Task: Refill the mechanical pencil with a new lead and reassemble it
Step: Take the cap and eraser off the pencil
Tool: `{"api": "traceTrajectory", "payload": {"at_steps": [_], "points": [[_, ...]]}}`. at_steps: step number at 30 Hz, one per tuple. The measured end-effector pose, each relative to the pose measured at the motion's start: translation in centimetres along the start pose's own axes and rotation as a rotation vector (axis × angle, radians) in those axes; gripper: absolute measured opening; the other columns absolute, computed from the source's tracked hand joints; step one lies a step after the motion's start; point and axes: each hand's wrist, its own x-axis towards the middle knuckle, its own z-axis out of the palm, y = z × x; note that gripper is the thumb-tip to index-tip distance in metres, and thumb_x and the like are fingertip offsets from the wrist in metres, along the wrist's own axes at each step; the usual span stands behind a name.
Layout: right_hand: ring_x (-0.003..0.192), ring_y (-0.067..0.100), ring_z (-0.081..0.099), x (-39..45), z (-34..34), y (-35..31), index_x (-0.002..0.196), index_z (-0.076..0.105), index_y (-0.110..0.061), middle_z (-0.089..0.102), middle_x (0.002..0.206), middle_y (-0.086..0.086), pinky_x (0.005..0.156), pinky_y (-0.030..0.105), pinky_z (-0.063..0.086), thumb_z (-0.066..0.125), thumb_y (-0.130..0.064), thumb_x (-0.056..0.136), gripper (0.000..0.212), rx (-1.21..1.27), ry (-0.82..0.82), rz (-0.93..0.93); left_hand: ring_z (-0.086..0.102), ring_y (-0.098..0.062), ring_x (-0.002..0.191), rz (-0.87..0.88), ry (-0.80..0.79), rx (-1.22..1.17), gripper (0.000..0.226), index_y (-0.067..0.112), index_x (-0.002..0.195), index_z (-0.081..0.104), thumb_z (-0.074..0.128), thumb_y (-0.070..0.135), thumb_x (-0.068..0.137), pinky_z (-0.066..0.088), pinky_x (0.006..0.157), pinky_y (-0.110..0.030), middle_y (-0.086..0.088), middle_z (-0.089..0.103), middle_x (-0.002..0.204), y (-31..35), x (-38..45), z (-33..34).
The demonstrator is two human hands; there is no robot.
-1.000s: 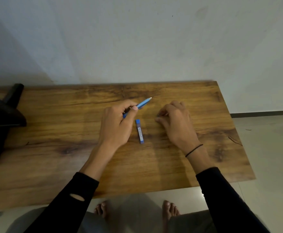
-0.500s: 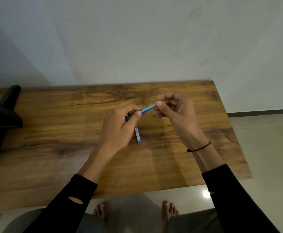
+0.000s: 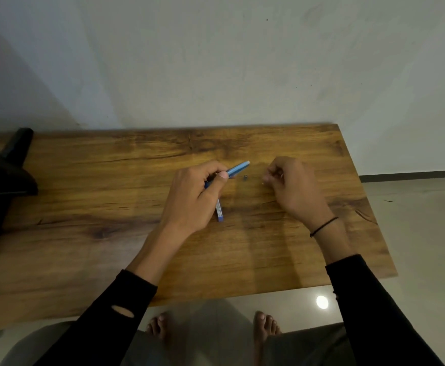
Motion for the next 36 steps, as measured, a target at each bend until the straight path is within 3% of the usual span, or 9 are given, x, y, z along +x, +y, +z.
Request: {"api": "traceTrajectory", "payload": {"at_steps": [6, 11, 17, 20, 23, 26, 29, 32, 36], "points": [[0.078, 0.018, 0.062, -0.2, 0.6, -0.7, 0.081, 0.074, -0.017, 0.067, 0.086, -0.007, 0.067, 0.036, 0.051, 0.076, -0.017, 0.094, 0.013, -0.098, 0.124, -0.01, 0.061, -0.022, 0.066, -0.001, -0.017, 0.012, 0.024, 0.018, 0.105, 0.079, 0.056, 0.017, 0.111, 0.043, 0.058, -0.032, -0.002, 0.067, 0.068, 0.4, 0.0, -0.1], [0.063, 0.014, 0.068, -0.5, -1.3, -2.4, 0.098, 0.075, -0.007, 0.077, 0.077, 0.001, 0.054, 0.028, 0.053, 0.07, -0.039, 0.099, 0.032, 0.608, 0.066, 0.011, 0.06, 0.0, 0.056, -0.095, -0.019, -0.06, 0.022, 0.017, 0.115, 0.078, 0.056, 0.02, 0.112, 0.048, 0.057, -0.022, 0.007, 0.065, 0.069, 0.7, -0.1, 0.0], [0.068, 0.013, 0.068, -1.7, -1.5, -4.2, 0.094, 0.072, -0.005, 0.073, 0.085, 0.013, 0.057, 0.027, 0.057, 0.079, -0.013, 0.093, 0.01, 0.852, -0.105, 0.094, 0.082, -0.017, 0.071, -0.158, -0.129, -0.265, 0.021, 0.009, 0.111, 0.07, 0.056, 0.024, 0.113, 0.063, 0.064, -0.027, -0.008, 0.084, 0.083, 2.7, -0.7, 1.1], [0.064, 0.013, 0.072, -1.6, -2.7, -3.2, 0.092, 0.072, -0.003, 0.077, 0.08, 0.011, 0.057, 0.024, 0.059, 0.078, -0.011, 0.093, 0.01, 0.84, -0.084, 0.221, 0.08, -0.014, 0.073, -0.063, -0.108, -0.003, 0.035, 0.016, 0.103, 0.078, 0.055, 0.04, 0.112, 0.066, 0.074, -0.044, 0.001, 0.082, 0.081, 2.4, -0.7, 0.9], [0.057, 0.014, 0.072, -1.3, -3.2, -1.2, 0.096, 0.071, 0.006, 0.078, 0.08, 0.018, 0.055, 0.022, 0.061, 0.08, -0.007, 0.091, 0.016, 0.718, -0.061, 0.411, 0.068, -0.012, 0.061, -0.046, 0.004, 0.371, 0.05, 0.021, 0.077, 0.073, 0.053, 0.056, 0.108, 0.052, 0.061, -0.034, 0.008, 0.069, 0.062, 1.4, -0.4, 0.1], [0.058, 0.014, 0.074, -1.1, -2.5, 0.2, 0.091, 0.068, 0.003, 0.077, 0.087, 0.025, 0.06, 0.029, 0.066, 0.08, -0.005, 0.091, 0.015, 0.605, -0.075, 0.497, 0.069, -0.02, 0.068, -0.142, 0.001, 0.614, 0.048, 0.022, 0.072, 0.066, 0.062, 0.061, 0.101, 0.053, 0.067, -0.035, 0.007, 0.067, 0.065, 0.4, -0.2, -0.4], [0.055, 0.014, 0.074, -0.7, -1.2, 1.2, 0.083, 0.066, -0.004, 0.076, 0.074, 0.016, 0.069, 0.041, 0.069, 0.083, -0.009, 0.089, 0.019, 0.483, -0.066, 0.491, 0.071, -0.022, 0.075, -0.207, -0.027, 0.678, 0.046, 0.023, 0.076, 0.067, 0.069, 0.065, 0.094, 0.058, 0.077, -0.04, 0.004, 0.07, 0.073, 0.4, -0.3, 0.0], [0.051, 0.014, 0.074, -0.3, -0.5, 1.5, 0.078, 0.065, -0.01, 0.073, 0.058, 0.004, 0.065, 0.041, 0.068, 0.088, -0.014, 0.085, 0.024, 0.418, -0.029, 0.472, 0.066, -0.017, 0.071, -0.245, -0.023, 0.725, 0.046, 0.023, 0.078, 0.071, 0.071, 0.067, 0.093, 0.049, 0.068, -0.033, 0.004, 0.071, 0.073, 0.4, -0.6, 0.6], [0.055, 0.017, 0.074, -0.5, -0.5, 1.5, 0.075, 0.059, -0.014, 0.076, 0.066, 0.008, 0.066, 0.044, 0.068, 0.086, -0.021, 0.087, 0.031, 0.367, 0.001, 0.462, 0.058, -0.013, 0.061, -0.303, -0.033, 0.698, 0.035, 0.02, 0.078, 0.076, 0.076, 0.051, 0.095, 0.037, 0.058, -0.029, 0.004, 0.067, 0.067, 0.6, -0.7, 0.6]]}}
